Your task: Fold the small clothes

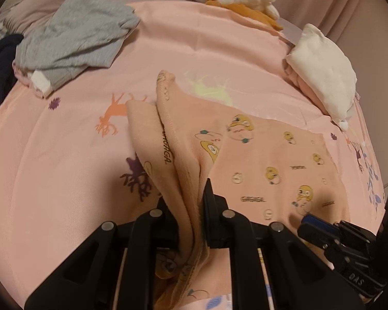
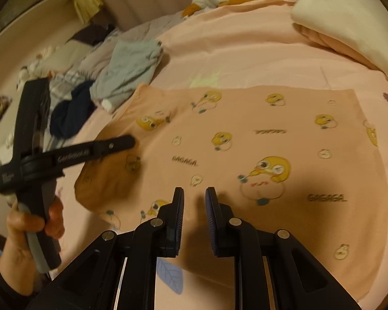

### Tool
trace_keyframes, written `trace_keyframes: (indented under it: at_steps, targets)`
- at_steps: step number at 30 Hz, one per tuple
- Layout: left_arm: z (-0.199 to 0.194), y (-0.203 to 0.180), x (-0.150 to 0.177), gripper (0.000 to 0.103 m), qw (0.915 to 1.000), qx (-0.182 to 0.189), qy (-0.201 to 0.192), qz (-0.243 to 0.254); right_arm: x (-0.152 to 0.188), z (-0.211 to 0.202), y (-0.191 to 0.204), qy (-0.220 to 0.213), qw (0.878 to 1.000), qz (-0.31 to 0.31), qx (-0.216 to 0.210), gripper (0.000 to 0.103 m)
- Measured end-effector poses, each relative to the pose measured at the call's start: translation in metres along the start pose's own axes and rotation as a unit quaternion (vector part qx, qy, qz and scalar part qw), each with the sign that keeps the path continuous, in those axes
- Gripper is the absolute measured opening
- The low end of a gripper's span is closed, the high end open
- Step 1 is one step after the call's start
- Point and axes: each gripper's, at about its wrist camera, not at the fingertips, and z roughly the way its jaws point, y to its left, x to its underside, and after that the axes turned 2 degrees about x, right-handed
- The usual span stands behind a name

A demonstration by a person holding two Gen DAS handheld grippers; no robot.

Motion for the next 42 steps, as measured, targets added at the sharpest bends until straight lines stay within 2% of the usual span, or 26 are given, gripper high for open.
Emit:
trace_keyframes:
  at_steps: [12,21,24,28,32,35,39,42]
  targets:
    - [-0.016,-0.076,-0.006,0.012,0.9987,0.01,-0.005,0.051,-0.009,-0.024,-0.044,-0.039,0.995,0.084,-0.036,0.02]
    - [0.017,-0.13,0.011,0.013,0.9957,-0.012,0.02,0.09,0.006,-0.039,-0.096,-0.058,0.982,0.171,-0.053,0.02]
    - [0.031,-0.141,0.019,0.019,0.994,-0.015,0.032,0.104,0.009,-0.043,-0.108,-0.06,0.979,0.188,-0.056,0.021]
    - [0.041,-0.147,0.023,0.032,0.9941,0.009,0.054,0.094,0.011,-0.052,-0.118,-0.069,0.975,0.201,-0.057,0.025]
    - [0.038,-0.156,0.026,0.033,0.9928,0.035,0.055,0.1,0.011,-0.058,-0.122,-0.077,0.974,0.205,-0.06,0.028]
    - [0.027,-0.15,0.025,0.038,0.9934,0.055,0.046,0.09,0.012,-0.06,-0.122,-0.078,0.973,0.206,-0.066,0.037]
    - [0.006,-0.121,0.022,0.046,0.9962,0.06,0.021,0.061,0.011,-0.055,-0.119,-0.067,0.974,0.199,-0.083,0.047]
    - [-0.003,-0.09,0.023,0.047,0.9984,0.04,0.009,0.038,0.008,-0.047,-0.112,-0.053,0.977,0.187,-0.086,0.05]
